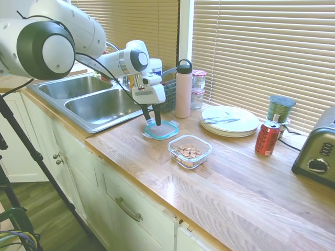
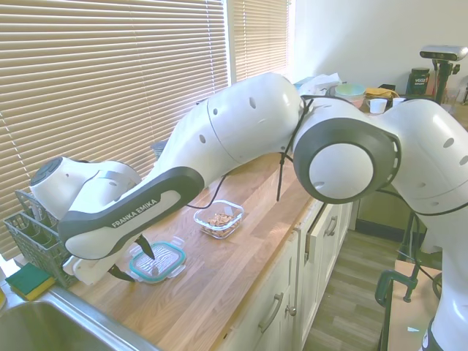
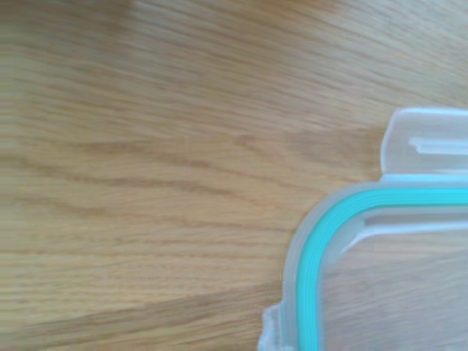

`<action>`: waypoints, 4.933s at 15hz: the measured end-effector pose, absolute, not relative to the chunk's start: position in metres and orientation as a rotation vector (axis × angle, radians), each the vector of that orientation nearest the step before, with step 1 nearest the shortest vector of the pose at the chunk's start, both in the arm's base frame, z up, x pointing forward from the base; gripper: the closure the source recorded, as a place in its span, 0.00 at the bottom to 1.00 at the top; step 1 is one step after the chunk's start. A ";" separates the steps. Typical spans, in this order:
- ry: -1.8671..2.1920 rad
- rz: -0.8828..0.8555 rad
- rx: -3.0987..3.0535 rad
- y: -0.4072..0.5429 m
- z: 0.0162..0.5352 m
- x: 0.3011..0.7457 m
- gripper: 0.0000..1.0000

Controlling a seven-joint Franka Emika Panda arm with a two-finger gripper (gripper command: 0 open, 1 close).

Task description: Cover the lid of the food container

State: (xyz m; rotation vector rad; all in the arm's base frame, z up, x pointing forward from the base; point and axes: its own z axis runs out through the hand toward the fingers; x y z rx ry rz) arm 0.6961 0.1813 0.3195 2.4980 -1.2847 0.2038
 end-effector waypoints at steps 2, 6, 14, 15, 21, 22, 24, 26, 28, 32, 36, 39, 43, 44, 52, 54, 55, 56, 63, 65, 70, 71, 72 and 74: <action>-1.276 0.202 2.499 0.185 0.318 0.695 1.00; -1.262 0.197 2.502 0.191 0.315 0.692 1.00; -1.253 0.195 2.501 0.193 0.314 0.690 1.00; -1.253 0.195 2.501 0.193 0.314 0.690 1.00; -1.265 0.208 2.512 0.194 0.324 0.690 1.00; -1.271 0.216 2.517 0.194 0.332 0.689 1.00; -1.281 0.231 2.530 0.194 0.349 0.685 1.00; -1.291 0.247 2.545 0.193 0.370 0.678 1.00; -1.301 0.255 2.563 0.189 0.390 0.670 1.00; -1.321 0.260 2.602 0.172 0.415 0.654 1.00; -1.342 0.261 2.638 0.142 0.434 0.642 1.00; -1.350 0.263 2.652 0.125 0.448 0.634 1.00; -1.358 0.269 2.678 0.107 0.467 0.621 1.00; -1.361 0.268 2.685 0.102 0.471 0.619 1.00; -1.404 0.257 2.721 0.051 0.496 0.602 1.00; -1.409 0.248 2.722 0.042 0.493 0.602 1.00; -1.410 0.247 2.723 0.038 0.492 0.602 1.00; -1.416 0.247 2.724 0.033 0.491 0.603 1.00; -1.447 0.252 2.726 0.005 0.484 0.603 1.00; -1.449 0.259 2.729 0.006 0.485 0.602 1.00; -1.469 0.281 2.739 -0.001 0.494 0.589 1.00; -1.475 0.283 2.740 -0.004 0.496 0.585 1.00; -1.483 0.284 2.740 -0.009 0.497 0.583 1.00; -1.500 0.287 2.744 -0.019 0.499 0.579 1.00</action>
